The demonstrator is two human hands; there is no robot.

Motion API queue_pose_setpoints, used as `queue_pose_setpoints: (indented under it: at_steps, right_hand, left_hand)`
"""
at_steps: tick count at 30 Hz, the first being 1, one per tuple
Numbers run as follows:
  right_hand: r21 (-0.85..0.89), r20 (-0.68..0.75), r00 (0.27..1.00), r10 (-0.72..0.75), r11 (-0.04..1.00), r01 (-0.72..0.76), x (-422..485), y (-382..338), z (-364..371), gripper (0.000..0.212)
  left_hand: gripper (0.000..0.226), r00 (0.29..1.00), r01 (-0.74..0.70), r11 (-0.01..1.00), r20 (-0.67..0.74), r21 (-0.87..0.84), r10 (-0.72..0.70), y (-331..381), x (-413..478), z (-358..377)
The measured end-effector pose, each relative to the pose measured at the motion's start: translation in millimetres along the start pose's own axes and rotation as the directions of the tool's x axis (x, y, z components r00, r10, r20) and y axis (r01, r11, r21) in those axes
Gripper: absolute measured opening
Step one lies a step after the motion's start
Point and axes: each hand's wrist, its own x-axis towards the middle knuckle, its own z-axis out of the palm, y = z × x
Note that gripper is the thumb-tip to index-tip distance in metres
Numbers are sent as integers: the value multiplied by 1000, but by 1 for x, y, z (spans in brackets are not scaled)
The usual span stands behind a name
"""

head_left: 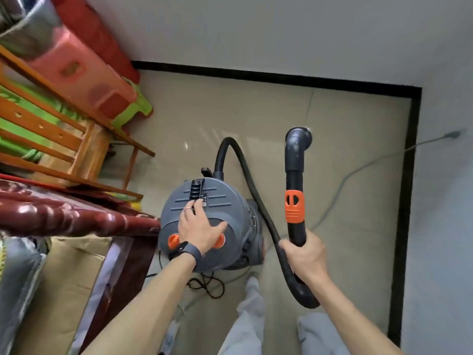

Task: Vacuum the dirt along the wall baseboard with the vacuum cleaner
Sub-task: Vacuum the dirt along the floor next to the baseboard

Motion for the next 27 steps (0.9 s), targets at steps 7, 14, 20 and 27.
queue_pose_setpoints:
  at_steps: [7,14,20,27]
  right_hand:
    - [-17,-36,998,58,998,-59,41,16,55,18]
    - [-41,-78,995,57,997,-61,48,47,66,11]
    - [-69,-197,979,52,995,-67,29,76,37,18]
    - [-136,-333,943,-9,990,-39,-10,85,-7,19]
  left_hand:
    - [81,956,258,944,197,-205,-219,-63,101,31]
    - [36,951,310,874,117,-375,-287,-67,135,66]
    - [18,940,302,916,244,-265,-239,-65,134,56]
    - [33,943,203,952,309,-230,-126,-40,71,56]
